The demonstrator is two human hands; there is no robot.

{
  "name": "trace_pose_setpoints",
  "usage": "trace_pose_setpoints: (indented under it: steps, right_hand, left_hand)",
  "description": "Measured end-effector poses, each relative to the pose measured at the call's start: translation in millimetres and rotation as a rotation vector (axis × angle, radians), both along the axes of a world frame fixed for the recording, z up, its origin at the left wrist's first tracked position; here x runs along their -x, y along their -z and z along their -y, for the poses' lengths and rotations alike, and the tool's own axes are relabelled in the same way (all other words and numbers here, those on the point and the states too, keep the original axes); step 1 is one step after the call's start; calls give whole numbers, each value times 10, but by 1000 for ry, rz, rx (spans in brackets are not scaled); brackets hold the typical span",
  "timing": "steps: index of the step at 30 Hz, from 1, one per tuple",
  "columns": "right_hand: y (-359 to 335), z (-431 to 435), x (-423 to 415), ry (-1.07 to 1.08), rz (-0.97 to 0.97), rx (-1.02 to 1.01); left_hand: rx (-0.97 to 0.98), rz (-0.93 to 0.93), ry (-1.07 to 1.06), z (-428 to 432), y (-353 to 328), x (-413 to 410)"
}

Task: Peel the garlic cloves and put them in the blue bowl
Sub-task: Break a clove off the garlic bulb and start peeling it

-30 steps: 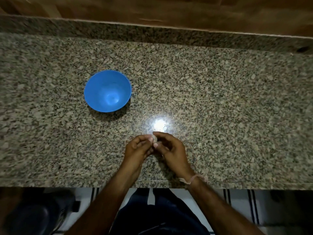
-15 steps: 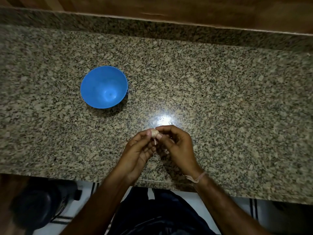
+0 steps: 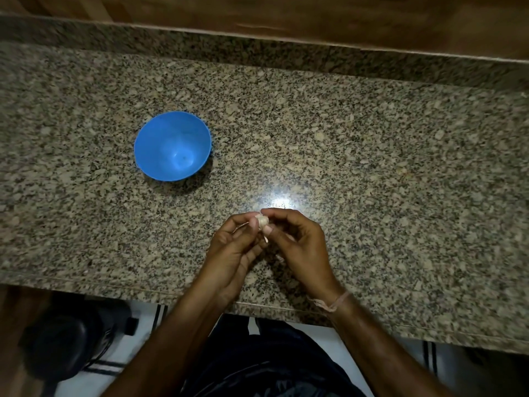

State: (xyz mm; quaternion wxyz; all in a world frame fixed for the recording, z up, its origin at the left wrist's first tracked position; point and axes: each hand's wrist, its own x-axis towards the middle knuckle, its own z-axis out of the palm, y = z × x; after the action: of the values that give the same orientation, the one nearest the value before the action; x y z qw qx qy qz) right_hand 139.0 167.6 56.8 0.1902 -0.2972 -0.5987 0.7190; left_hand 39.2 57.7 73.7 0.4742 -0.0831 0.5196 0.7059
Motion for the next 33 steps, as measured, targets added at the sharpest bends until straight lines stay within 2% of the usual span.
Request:
trace_pose_setpoints:
  steps: [9,13,23,28,33]
  right_hand:
    - [-51,-16,-15,-11,38,-79]
    - [-35,18,-15,0,69,-250]
    - [-60,123,-9,-51,118,-459]
    - [-79,202,14,-125,176,-740]
    - [-124,327,60,-103,281,-851]
  left_hand:
    - [-24,-29,-20,-7,-49,-4]
    - [-24,-35,-28,7,-59,-11]
    - [42,-128,-16,123,-140,-33]
    - [127,-246,12,207,-167,-37]
    - [148,-282,28,235,-152,28]
